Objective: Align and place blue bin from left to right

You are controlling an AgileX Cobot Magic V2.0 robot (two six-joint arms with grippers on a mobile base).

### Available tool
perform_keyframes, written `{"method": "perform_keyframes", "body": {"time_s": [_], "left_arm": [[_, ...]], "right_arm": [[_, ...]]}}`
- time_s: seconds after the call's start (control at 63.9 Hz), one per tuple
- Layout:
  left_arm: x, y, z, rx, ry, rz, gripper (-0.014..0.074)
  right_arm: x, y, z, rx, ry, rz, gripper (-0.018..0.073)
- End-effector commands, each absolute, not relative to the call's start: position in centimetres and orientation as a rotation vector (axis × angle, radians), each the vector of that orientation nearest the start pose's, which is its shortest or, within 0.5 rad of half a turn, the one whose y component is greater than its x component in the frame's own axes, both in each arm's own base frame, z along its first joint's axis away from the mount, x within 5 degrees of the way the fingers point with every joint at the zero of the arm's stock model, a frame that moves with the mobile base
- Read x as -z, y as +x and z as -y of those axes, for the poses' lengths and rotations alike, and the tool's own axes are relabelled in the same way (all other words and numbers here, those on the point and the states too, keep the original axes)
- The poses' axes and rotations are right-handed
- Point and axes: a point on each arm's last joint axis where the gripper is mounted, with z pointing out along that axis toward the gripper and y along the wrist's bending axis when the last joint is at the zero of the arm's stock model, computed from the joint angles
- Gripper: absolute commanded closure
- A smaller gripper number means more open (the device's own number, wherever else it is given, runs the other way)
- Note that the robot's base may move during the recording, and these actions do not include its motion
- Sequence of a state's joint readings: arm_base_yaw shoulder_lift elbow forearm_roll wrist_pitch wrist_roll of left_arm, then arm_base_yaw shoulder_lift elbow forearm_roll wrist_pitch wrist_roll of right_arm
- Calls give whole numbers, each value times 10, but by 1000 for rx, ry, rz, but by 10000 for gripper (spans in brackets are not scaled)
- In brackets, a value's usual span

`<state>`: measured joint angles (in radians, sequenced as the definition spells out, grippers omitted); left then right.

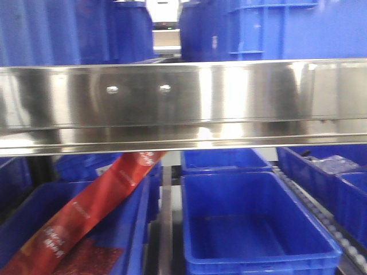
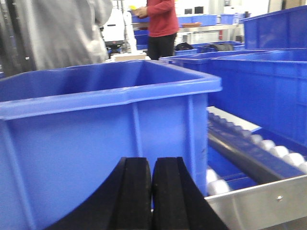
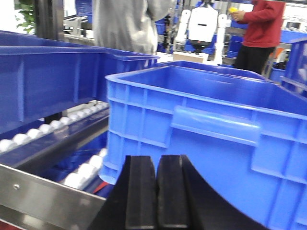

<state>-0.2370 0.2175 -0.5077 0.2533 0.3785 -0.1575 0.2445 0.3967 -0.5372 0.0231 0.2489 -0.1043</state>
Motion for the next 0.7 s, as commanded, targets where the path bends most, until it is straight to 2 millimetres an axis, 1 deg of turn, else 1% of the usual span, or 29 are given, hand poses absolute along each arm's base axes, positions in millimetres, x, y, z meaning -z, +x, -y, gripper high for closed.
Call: {"method": "perform_keyframes", "body": {"time_s": [0.0, 0.689], "left_arm": [[-337, 48, 3, 62, 177, -1530, 592], [-335, 48, 4, 81, 168, -1545, 592]], "right_arm": [[-345, 81, -20, -116, -264, -1543, 638], [-345, 81, -20, -116, -264, -1543, 638]]}}
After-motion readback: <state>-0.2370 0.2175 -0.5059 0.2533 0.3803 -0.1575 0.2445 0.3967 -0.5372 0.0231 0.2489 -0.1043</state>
